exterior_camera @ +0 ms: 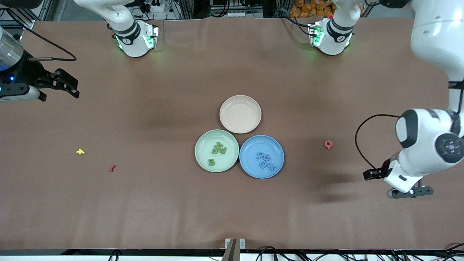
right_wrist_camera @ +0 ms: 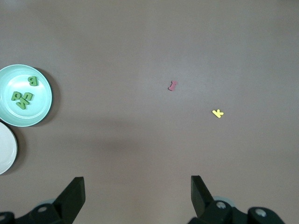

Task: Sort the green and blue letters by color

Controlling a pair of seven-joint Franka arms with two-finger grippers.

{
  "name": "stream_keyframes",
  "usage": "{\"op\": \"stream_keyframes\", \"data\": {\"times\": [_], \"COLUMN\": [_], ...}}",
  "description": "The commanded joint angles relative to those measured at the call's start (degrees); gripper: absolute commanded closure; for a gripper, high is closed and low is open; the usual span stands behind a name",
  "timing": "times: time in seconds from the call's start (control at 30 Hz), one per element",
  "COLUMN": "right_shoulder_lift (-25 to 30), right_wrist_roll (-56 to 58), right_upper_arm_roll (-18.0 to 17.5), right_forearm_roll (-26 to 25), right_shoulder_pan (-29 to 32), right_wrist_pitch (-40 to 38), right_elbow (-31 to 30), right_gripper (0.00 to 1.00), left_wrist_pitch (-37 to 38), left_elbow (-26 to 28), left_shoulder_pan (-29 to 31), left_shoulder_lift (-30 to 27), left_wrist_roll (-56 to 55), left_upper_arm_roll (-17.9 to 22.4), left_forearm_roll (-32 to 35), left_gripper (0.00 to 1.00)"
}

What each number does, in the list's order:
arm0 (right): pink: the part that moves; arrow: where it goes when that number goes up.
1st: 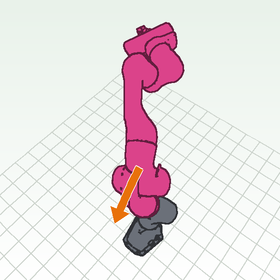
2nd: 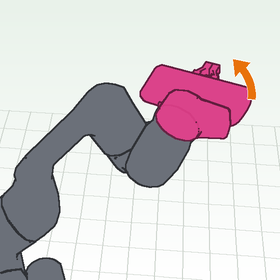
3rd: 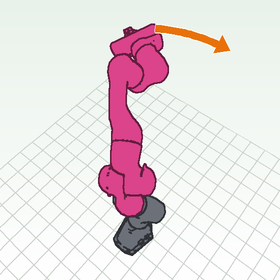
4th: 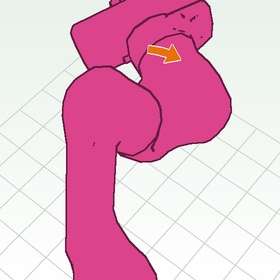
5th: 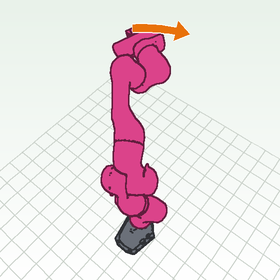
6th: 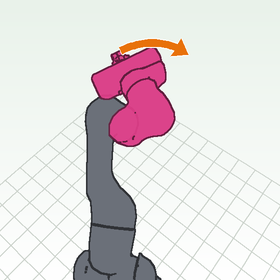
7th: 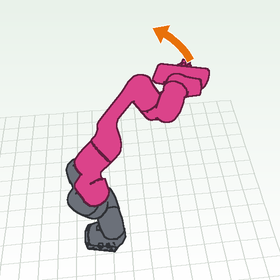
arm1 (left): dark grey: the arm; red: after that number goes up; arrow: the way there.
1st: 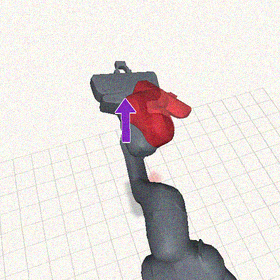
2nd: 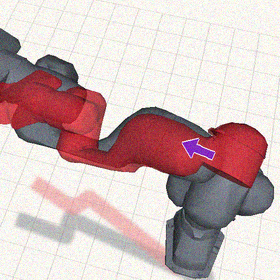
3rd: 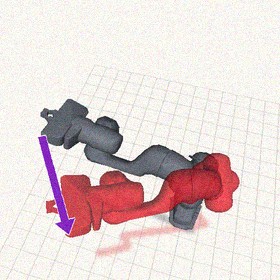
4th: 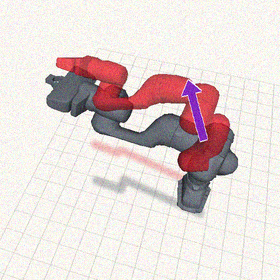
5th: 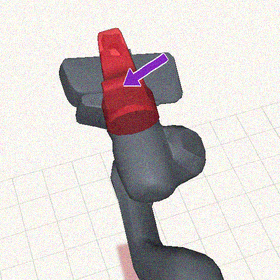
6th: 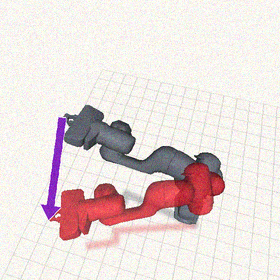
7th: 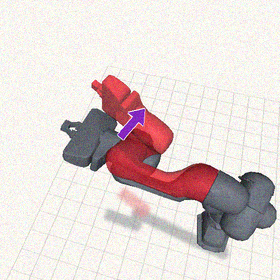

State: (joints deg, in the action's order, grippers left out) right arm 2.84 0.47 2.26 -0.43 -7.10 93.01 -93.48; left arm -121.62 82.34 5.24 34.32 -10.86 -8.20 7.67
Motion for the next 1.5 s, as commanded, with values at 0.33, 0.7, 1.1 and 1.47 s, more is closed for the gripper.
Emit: {"op": "stream_keyframes", "data": {"times": [0.33,0.7,1.1,1.47], "right_shoulder_lift": [-0.55,-0.55,-1.08,-0.64], "right_wrist_roll": [-0.12,0.14,-0.03,0.49], "right_upper_arm_roll": [-0.06,-0.06,-0.06,0.02], "right_forearm_roll": [-0.1,-0.1,-0.1,-0.71], "right_shoulder_pan": [0.07,-0.19,-0.45,-1.07], "right_wrist_pitch": [-0.9,-1.08,-1.08,-1.17], "right_elbow": [1.28,1.28,1.2,1.37], "right_gripper": [0.0,0.0,0.0,0.0], "left_wrist_pitch": [4.2,9.64,19.66,25.47], "left_elbow": [1.77,2.21,2.91,8.53], "left_shoulder_pan": [0.3,0.65,1.0,1.62], "left_shoulder_lift": [-15.42,-21.49,-29.57,-37.75], "left_wrist_roll": [0.31,0.14,0.58,1.19], "left_upper_arm_roll": [-2.08,-3.58,-3.58,-3.58], "left_forearm_roll": [-3.01,-4.41,-5.82,-6.7], "left_gripper": [0.0,0.0,0.0,0.0]}}
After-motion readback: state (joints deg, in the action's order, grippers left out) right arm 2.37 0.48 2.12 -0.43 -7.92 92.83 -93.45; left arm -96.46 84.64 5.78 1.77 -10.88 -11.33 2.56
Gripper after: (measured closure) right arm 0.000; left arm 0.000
